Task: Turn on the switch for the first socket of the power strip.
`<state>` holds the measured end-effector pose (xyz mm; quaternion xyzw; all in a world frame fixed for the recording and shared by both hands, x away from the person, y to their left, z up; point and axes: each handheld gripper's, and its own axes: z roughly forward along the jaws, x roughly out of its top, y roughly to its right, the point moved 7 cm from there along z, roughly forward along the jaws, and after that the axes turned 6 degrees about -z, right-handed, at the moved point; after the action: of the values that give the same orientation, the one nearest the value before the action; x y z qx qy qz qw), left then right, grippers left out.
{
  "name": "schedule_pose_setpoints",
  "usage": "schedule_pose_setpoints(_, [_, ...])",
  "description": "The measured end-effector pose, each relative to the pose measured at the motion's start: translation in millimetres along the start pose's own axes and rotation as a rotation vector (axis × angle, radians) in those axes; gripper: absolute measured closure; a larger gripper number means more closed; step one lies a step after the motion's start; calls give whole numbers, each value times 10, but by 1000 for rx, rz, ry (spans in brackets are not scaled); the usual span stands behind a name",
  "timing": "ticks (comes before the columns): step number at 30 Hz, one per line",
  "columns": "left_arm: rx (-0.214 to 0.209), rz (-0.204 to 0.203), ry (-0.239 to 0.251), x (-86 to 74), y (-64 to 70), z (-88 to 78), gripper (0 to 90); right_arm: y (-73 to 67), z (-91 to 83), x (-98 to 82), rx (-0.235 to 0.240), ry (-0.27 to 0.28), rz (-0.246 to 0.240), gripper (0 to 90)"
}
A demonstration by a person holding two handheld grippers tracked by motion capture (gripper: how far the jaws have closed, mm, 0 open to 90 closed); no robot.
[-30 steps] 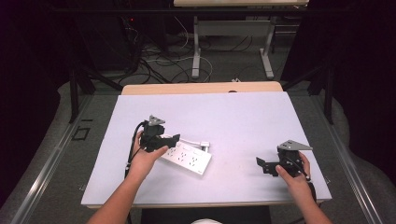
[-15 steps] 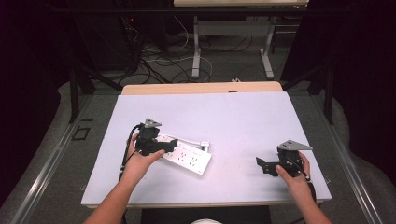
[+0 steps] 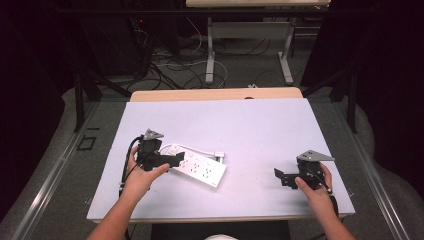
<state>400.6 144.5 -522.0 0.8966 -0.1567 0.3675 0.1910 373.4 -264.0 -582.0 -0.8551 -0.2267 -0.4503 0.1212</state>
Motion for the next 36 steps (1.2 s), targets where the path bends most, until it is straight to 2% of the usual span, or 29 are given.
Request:
schedule_pose_setpoints(4, [5,5,10,-25,-55,-62,4,-2,0,1,0,1,-1,1])
schedule_pose_setpoints(11, [0,-19,28,-88,-160,-158,4,-3,-1,3,1,2,0,1])
schedule_pose_setpoints(16, [11,-40,38,-143,-249,-220,4,-2,-2,1,0,1,1,1])
schedule_pose_setpoints(23, [39,-60,47,-233,-395,-292,4,-10,-2,4,1,1,3,1])
schedule_pose_setpoints(29, [61,-100,62,-320,-535,-331,4,-10,-1,3,1,0,4,1])
schedule_pose_setpoints(36, [93,-108,52,-458,-685,-314,4,-12,-2,4,1,1,5,1])
